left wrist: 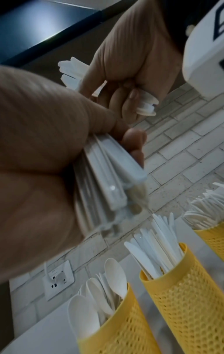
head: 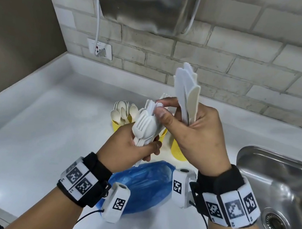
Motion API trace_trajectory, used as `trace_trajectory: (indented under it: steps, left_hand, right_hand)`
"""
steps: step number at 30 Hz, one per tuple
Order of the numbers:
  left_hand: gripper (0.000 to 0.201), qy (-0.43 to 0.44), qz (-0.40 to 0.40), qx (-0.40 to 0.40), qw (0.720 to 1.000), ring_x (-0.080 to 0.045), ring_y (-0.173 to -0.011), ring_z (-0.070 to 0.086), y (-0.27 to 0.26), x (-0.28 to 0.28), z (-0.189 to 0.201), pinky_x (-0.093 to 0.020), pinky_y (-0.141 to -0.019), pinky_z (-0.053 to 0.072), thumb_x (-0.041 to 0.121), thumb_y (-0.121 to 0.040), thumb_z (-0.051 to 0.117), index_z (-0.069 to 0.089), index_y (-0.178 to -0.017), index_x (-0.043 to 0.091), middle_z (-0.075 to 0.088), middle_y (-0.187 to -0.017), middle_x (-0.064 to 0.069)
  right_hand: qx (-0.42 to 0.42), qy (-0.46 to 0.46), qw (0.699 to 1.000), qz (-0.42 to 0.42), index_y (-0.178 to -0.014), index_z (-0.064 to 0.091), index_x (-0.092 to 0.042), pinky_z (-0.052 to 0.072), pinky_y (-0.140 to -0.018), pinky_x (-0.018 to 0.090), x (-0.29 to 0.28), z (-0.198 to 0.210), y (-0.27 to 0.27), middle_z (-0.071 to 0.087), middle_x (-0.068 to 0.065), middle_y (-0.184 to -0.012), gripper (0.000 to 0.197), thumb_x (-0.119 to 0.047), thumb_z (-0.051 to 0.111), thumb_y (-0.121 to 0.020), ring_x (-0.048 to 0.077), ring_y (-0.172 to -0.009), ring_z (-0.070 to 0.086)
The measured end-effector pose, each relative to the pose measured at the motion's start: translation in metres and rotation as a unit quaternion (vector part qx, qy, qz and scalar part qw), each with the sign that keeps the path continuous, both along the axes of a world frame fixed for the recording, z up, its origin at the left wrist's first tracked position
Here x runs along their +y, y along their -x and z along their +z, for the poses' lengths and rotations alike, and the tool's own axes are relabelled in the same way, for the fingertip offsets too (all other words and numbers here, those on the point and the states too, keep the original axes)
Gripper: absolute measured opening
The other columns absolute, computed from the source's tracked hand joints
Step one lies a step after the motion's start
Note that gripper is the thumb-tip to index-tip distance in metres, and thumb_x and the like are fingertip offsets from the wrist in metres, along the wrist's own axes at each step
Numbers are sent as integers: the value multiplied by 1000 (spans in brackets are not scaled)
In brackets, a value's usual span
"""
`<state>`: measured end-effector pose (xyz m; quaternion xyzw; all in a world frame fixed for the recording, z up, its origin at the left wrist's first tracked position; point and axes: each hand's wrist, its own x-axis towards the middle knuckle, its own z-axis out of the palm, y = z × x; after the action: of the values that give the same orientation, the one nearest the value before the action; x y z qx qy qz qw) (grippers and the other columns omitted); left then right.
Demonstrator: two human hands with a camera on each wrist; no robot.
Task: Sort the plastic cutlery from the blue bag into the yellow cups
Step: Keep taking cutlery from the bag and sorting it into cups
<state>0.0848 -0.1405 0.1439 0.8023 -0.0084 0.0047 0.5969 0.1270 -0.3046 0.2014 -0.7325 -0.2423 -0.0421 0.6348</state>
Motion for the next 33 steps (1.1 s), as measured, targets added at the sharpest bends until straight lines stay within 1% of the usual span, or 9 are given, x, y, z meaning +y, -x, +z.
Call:
trace_trajectory:
  steps: [3,5,10,16,19,25,29,31,33]
  left_hand:
    - [10,-41,22,-7,999,-15,-59,69,-1,-1,0,-21,-58,55,14,-89,73,65,-87,20,74,-75,3]
    - [13,-60,33,-16,998,-15,-59,70,-2,-1,-1,-18,-57,53,13,-87,74,64,-87,22,73,-72,7]
    - [15,-82,47,-21,995,-11,-58,69,-3,-2,-3,-14,-54,49,17,-87,76,63,-89,25,70,-69,12]
    - [11,-29,-40,47,998,-14,-57,66,2,0,3,-19,-53,49,15,-88,76,69,-93,8,74,-73,2]
    - [12,2,-66,63,996,-18,-58,63,3,3,1,-27,-60,53,20,-89,77,70,-88,10,72,-72,-8]
    - [22,-19,-96,62,993,-19,-57,58,5,7,-1,-39,-71,56,30,-88,79,66,-84,13,65,-62,-15]
    - [29,13,-87,63,994,-24,-55,55,5,8,-3,-55,-80,55,29,-88,79,64,-88,5,59,-58,-17]
    - [30,19,-83,64,994,-24,-54,55,5,8,-4,-54,-76,56,28,-87,79,63,-89,4,58,-58,-16]
    - [30,10,-82,63,995,-25,-54,55,5,9,-3,-51,-69,56,28,-87,79,63,-89,4,58,-59,-22]
  right_hand:
    - [-3,4,1000,-30,-87,76,-18,44,-60,17,-1,-4,-3,36,-13,-50,5,-19,81,-88,5,-50,41]
    - [-11,12,999,-39,-83,74,-19,42,-59,14,-1,-6,-3,35,-11,-51,9,-19,81,-88,5,-49,39]
    - [-47,43,995,-75,-89,75,-21,58,-71,30,-2,-11,-4,73,-1,-71,4,-20,79,-90,15,-71,71]
    - [-26,13,1000,-2,-84,71,-17,55,-70,29,-11,-13,-11,72,-1,-79,12,-27,78,-88,17,-73,68]
    - [-16,-33,999,6,-83,69,-10,50,-66,20,-14,-11,-13,68,-5,-73,20,-29,75,-84,9,-68,62]
    - [27,-121,992,12,-86,65,-14,42,-55,17,-15,-12,-18,58,-12,-66,18,-28,73,-92,1,-54,52]
    - [13,-17,998,52,-75,61,-21,40,-51,13,-17,-14,-15,56,-17,-54,21,-20,70,-93,0,-47,51]
    - [3,-22,999,23,-72,61,-27,40,-53,12,-16,-16,-14,57,-19,-53,26,-17,70,-94,-1,-48,53]
    - [3,-67,998,-8,-78,65,-18,42,-54,15,-15,-17,-14,59,-16,-57,16,-25,72,-91,0,-51,54]
